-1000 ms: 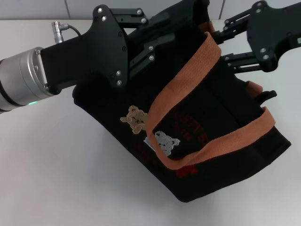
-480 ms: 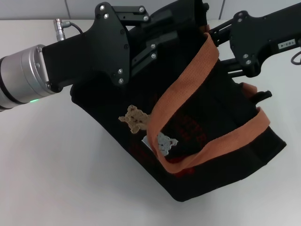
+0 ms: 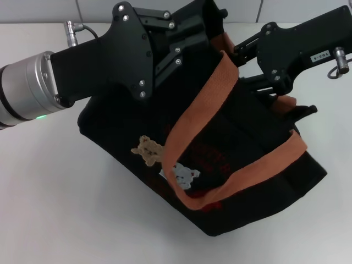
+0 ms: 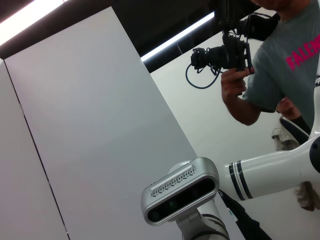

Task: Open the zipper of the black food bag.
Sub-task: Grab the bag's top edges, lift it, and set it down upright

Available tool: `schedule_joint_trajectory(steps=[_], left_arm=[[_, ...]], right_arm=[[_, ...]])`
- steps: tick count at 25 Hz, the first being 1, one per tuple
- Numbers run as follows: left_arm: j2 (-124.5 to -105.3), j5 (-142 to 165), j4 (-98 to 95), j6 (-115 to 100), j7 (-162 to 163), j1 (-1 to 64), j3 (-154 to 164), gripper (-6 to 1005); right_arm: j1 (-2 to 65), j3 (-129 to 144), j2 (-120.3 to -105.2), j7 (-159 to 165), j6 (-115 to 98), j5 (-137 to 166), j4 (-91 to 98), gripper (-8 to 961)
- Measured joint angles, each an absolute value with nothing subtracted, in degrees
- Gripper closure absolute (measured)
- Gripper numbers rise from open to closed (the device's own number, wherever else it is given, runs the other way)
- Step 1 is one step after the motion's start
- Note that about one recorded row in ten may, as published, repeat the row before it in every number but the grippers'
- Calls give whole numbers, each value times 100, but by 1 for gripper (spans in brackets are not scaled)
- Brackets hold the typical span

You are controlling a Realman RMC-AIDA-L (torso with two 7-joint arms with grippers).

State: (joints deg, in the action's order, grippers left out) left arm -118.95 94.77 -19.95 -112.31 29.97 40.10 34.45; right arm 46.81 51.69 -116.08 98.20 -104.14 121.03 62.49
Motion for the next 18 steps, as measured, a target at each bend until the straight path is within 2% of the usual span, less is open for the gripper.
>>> schedule_joint_trajectory(steps=[5,6,18], left_arm=[[-11898,9480,-1995,-11241,2997,4011,3445,900],[-11899,9482,-1995,-11244,2997,4010,3445,900],[-11900,9487,-1995,-11256,2997,4003,3446,906]], right_arm=[[4689,5192,-11665,9790,-10409,12090,6284,583],[4690,5211,-11713,9779,-10370,12107,6319,586],[4522,5299,-11748,9769,-10244,12122,6598,925]])
